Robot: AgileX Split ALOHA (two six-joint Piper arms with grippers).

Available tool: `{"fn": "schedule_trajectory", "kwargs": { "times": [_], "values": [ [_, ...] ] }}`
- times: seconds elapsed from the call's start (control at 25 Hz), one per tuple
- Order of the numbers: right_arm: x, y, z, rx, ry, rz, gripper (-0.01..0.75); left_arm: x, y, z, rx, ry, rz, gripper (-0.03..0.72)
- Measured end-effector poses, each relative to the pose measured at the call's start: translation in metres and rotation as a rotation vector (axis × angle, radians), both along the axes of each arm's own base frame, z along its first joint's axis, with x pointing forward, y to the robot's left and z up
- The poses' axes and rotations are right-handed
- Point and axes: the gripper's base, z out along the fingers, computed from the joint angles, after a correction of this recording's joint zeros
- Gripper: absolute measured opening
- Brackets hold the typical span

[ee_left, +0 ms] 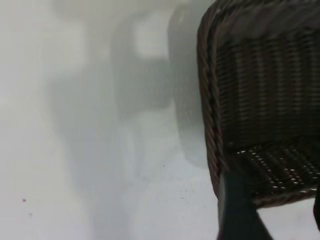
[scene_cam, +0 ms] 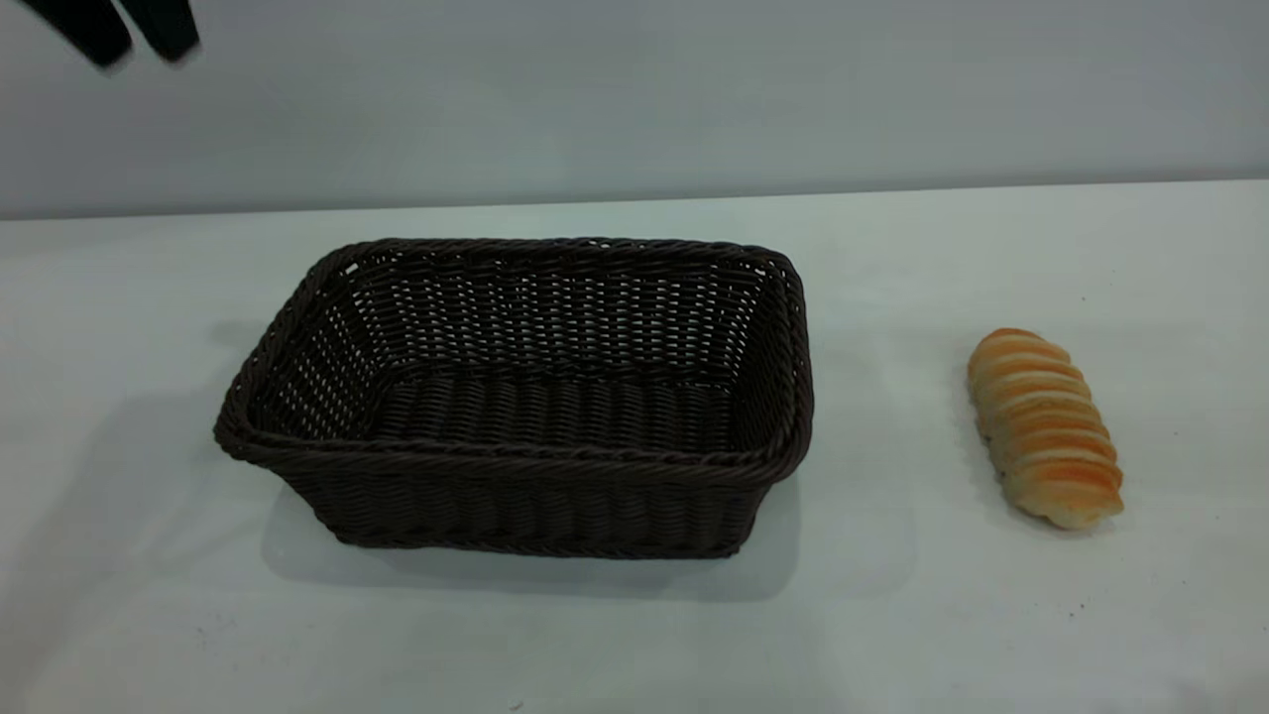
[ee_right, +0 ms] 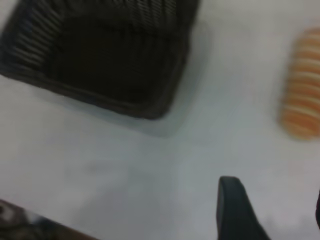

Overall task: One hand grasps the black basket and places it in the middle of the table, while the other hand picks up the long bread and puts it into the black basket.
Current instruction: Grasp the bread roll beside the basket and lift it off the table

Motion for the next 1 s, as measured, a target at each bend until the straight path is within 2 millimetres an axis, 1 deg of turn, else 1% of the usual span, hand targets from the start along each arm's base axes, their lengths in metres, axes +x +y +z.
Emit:
{"fn": "schedule_trajectory", "kwargs": {
  "times": [0.08,0.2,0.28,0.36,0.48,0.52,0.68,0.92,0.96,1.0],
  "values": [
    [0.022,0.001,-0.011,0.024,0.028,-0.001,0.371,-0.006,0.001,0.014,-0.003,-0.035,0.001,0.437],
    [0.06,-0.001,-0.026,0.031,0.063,-0.025,0.371,-0.012,0.001,0.027,-0.006,-0.066,0.003,0.437],
    [0.09,-0.002,-0.039,0.021,0.094,-0.019,0.371,-0.014,0.001,0.031,-0.006,-0.073,0.003,0.436],
    [0.115,-0.003,-0.058,0.009,0.146,-0.008,0.371,-0.015,0.001,0.033,-0.006,-0.076,0.003,0.436],
    [0.142,-0.005,-0.087,-0.008,0.217,-0.004,0.371,-0.015,0.001,0.033,-0.006,-0.075,0.003,0.436],
    [0.149,-0.006,-0.097,-0.015,0.24,-0.01,0.371,-0.015,0.001,0.033,-0.007,-0.075,0.003,0.436],
    [0.167,-0.011,-0.128,-0.062,0.294,-0.041,0.371,-0.015,0.001,0.033,-0.008,-0.074,0.01,0.436],
    [0.184,-0.018,-0.175,-0.113,0.37,-0.087,0.371,-0.015,0.001,0.033,-0.012,-0.071,0.027,0.436],
    [0.186,-0.018,-0.187,-0.114,0.398,-0.09,0.371,-0.015,0.001,0.033,-0.012,-0.071,0.028,0.436],
    [0.189,-0.018,-0.195,-0.114,0.412,-0.096,0.371,-0.015,0.001,0.033,-0.013,-0.071,0.028,0.436]
  ]
}}
